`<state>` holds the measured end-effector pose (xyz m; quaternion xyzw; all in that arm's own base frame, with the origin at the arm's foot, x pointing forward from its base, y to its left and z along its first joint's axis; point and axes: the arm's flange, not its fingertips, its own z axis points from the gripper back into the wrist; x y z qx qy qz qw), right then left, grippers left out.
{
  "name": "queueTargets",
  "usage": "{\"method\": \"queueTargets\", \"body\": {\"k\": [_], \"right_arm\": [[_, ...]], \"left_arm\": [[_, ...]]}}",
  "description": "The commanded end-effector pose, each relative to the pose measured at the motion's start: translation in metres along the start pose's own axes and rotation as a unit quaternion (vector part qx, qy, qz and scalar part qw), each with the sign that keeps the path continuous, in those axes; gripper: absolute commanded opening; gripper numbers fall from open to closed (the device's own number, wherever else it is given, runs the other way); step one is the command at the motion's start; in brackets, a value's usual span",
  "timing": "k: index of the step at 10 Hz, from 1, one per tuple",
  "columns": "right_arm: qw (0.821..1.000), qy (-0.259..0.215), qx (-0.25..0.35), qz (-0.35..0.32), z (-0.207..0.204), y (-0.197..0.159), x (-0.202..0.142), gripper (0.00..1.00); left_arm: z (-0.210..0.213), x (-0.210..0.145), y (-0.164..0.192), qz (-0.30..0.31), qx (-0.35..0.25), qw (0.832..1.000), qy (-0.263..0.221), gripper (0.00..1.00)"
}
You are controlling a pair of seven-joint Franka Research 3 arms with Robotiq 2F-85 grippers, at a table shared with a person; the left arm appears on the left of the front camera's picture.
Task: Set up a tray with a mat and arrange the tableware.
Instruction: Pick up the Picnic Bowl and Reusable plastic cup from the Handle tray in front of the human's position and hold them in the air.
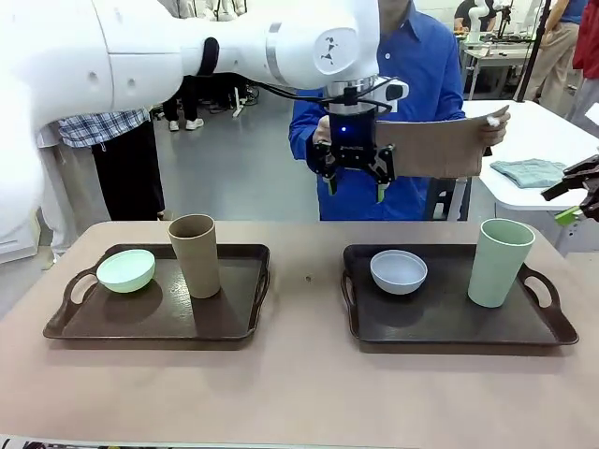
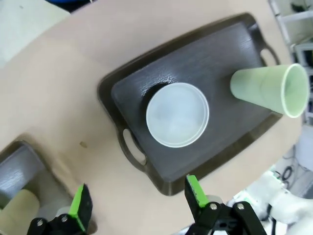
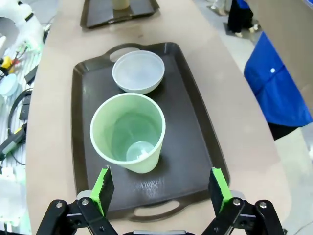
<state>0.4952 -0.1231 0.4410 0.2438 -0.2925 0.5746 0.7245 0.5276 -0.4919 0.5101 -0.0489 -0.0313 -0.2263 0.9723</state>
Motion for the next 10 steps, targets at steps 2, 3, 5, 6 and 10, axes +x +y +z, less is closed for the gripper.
{"method": "queueTargets", "body": {"k": [2, 3, 5, 6, 10], "right_arm": [[0.998, 0.046, 0.028, 0.015, 0.002, 0.012, -0.002, 1.00], [1.000, 0.009, 0.009, 0.004, -0.006, 0.000, 0.000, 1.00], [1.000, 0.009, 0.009, 0.004, -0.006, 0.000, 0.000, 1.00], [1.000, 0.009, 0.009, 0.004, -0.006, 0.000, 0.000, 1.00], [0.996, 0.019, 0.075, 0.041, -0.034, -0.033, -0.007, 1.00]], "left_arm": [[0.000, 0.000, 0.000, 0.000, 0.000, 1.000, 0.000, 1.00], [0.000, 0.000, 0.000, 0.000, 0.000, 1.000, 0.000, 1.00], [0.000, 0.000, 0.000, 0.000, 0.000, 1.000, 0.000, 1.00], [0.000, 0.000, 0.000, 0.000, 0.000, 1.000, 0.000, 1.00], [-0.012, -0.007, -0.006, 0.005, 0.034, 0.999, -0.040, 1.00]]}}
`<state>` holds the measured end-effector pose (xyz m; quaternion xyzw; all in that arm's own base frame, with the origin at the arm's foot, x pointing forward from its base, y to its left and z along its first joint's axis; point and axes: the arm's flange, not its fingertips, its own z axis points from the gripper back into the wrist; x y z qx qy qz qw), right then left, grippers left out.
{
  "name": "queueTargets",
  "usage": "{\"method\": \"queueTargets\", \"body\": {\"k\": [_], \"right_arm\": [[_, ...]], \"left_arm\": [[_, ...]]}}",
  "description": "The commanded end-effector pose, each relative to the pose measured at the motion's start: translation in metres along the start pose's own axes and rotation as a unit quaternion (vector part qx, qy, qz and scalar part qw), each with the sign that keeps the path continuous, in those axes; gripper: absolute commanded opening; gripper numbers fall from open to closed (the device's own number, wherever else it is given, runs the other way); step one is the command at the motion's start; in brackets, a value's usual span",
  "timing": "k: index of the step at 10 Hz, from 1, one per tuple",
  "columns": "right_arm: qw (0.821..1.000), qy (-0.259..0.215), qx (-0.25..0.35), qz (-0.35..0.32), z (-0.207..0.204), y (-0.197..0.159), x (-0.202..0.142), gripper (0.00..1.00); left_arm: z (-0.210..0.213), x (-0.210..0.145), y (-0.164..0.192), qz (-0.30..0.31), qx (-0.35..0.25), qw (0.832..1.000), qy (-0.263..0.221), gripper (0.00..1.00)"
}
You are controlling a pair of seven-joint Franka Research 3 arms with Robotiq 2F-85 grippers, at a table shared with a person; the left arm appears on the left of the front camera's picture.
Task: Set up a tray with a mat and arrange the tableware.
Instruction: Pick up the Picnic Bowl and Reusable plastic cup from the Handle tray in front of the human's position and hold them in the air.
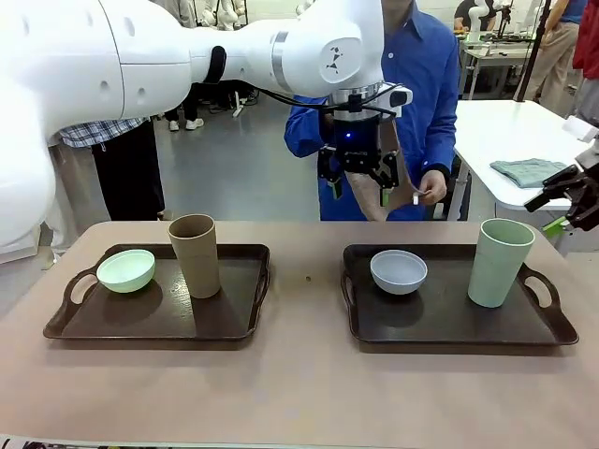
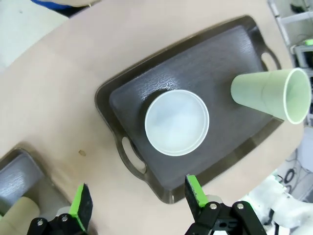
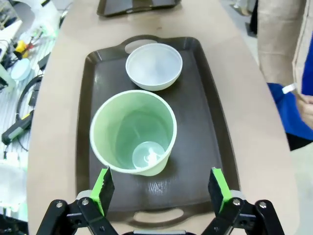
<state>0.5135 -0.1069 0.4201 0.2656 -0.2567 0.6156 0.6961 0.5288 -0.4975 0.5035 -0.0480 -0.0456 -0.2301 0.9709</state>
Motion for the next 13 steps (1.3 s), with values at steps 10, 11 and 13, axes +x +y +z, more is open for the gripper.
{"method": "queueTargets", "body": {"k": [10, 11, 13], "right_arm": [[0.994, -0.053, 0.084, 0.034, -0.062, -0.044, -0.061, 1.00], [0.994, -0.057, 0.084, 0.031, -0.069, -0.045, -0.063, 1.00], [0.994, -0.057, 0.089, 0.036, -0.079, -0.042, -0.061, 1.00]], "left_arm": [[-0.098, 0.034, -0.008, 0.010, 0.003, 1.000, -0.009, 1.00], [-0.101, 0.037, -0.009, 0.012, -0.002, 1.000, -0.013, 1.00], [-0.107, 0.040, -0.014, 0.012, -0.007, 1.000, -0.013, 1.00]]}}
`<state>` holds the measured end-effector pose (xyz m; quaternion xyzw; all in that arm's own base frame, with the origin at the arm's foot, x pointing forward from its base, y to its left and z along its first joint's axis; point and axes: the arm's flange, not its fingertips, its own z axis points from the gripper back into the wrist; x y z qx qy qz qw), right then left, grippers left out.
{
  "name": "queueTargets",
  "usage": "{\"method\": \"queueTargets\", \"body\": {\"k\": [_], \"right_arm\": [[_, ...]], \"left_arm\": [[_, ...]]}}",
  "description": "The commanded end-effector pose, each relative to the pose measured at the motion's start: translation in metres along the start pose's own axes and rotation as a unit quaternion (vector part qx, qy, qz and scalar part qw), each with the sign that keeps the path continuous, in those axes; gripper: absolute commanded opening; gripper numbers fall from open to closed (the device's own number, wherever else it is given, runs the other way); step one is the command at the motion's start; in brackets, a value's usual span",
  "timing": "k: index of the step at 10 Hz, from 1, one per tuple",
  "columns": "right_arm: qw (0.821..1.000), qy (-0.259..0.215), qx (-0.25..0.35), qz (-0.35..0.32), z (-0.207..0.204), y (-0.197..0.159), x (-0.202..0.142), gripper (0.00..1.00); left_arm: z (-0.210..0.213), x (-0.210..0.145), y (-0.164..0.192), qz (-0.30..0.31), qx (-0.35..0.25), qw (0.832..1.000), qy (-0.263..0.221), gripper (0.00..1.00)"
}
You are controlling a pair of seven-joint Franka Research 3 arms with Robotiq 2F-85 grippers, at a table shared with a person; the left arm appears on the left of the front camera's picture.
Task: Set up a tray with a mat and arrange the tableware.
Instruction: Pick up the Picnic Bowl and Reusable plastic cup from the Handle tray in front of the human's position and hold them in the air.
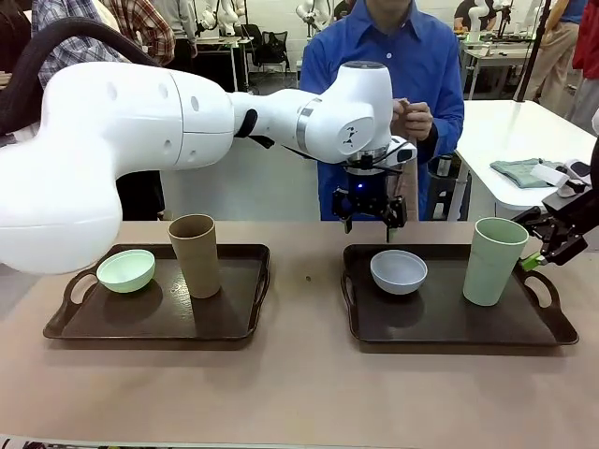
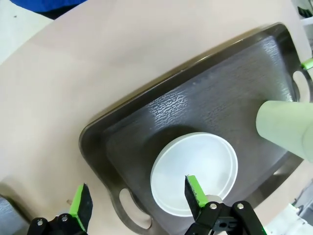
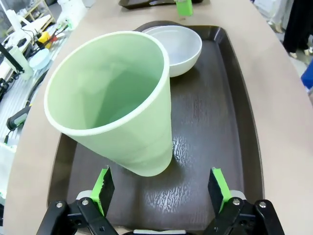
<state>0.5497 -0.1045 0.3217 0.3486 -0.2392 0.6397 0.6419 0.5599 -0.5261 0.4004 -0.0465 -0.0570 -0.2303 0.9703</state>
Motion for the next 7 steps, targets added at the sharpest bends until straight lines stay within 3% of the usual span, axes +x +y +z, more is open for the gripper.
{"method": "queueTargets", "body": {"k": [1, 4, 7], "right_arm": [[1.000, -0.011, 0.004, 0.016, -0.010, -0.002, 0.001, 1.00], [1.000, -0.017, 0.006, 0.022, -0.023, -0.003, 0.003, 1.00], [1.000, -0.018, 0.014, 0.018, -0.033, -0.006, 0.004, 1.00]], "left_arm": [[-0.004, 0.012, -0.014, 0.010, -0.010, 1.000, 0.000, 1.00], [-0.012, 0.007, -0.016, 0.010, -0.007, 1.000, 0.012, 1.00], [-0.024, -0.004, -0.017, 0.075, 0.013, 0.997, 0.019, 1.00]]}}
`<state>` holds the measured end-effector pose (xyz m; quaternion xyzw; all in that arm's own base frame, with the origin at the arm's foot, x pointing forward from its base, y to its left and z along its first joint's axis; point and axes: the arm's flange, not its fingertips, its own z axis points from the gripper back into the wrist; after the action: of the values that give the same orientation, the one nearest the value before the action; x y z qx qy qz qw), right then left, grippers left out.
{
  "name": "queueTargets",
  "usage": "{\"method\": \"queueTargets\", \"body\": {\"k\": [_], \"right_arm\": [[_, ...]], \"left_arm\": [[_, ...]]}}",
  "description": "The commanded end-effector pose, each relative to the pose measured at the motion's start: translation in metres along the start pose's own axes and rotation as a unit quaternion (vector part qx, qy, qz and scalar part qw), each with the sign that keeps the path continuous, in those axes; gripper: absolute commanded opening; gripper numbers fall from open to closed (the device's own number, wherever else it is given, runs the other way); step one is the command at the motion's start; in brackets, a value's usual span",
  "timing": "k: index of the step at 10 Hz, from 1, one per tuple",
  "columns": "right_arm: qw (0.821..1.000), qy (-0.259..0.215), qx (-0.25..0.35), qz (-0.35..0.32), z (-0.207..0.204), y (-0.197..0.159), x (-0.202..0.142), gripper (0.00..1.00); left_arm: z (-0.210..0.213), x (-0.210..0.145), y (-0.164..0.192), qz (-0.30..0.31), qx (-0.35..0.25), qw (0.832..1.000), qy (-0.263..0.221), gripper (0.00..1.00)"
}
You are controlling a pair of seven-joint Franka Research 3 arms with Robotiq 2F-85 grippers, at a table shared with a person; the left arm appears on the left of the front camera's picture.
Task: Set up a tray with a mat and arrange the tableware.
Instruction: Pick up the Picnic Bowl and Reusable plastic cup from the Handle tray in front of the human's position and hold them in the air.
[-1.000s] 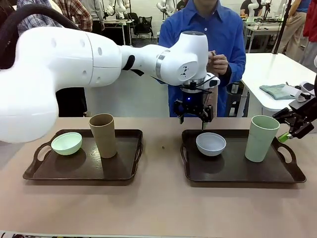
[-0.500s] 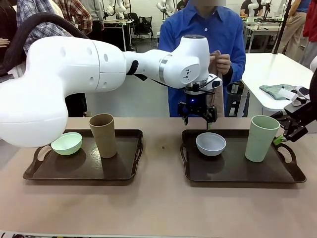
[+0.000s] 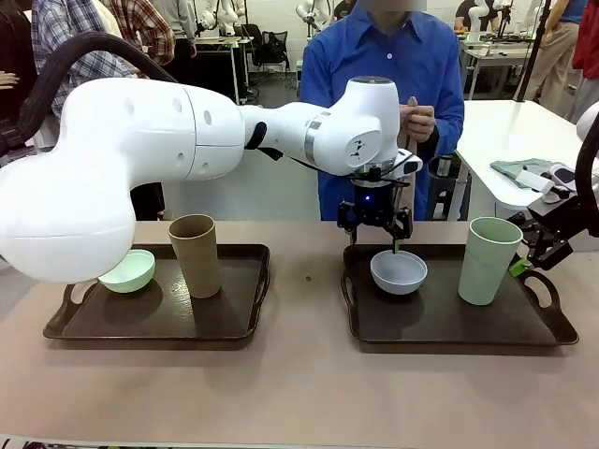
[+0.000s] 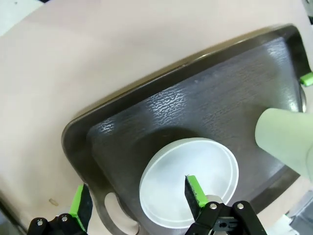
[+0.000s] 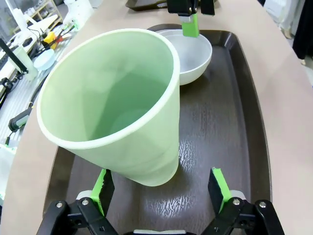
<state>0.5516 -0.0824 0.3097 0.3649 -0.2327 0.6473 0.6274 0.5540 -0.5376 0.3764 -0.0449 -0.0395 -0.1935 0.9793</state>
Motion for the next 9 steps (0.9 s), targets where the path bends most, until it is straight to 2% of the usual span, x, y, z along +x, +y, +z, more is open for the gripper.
{"method": "queueTargets", "body": {"k": [1, 5, 9], "right_arm": [[1.000, -0.012, -0.007, 0.008, -0.012, -0.001, -0.001, 1.00], [1.000, 0.005, 0.009, 0.002, -0.028, 0.012, 0.000, 1.00], [1.000, 0.001, -0.005, 0.012, -0.034, 0.027, 0.001, 1.00]], "left_arm": [[0.001, -0.007, -0.005, 0.058, 0.018, 0.998, -0.006, 1.00], [-0.003, -0.011, 0.007, 0.076, 0.021, 0.997, -0.004, 1.00], [-0.011, -0.005, 0.011, 0.091, 0.017, 0.996, -0.001, 1.00]]}}
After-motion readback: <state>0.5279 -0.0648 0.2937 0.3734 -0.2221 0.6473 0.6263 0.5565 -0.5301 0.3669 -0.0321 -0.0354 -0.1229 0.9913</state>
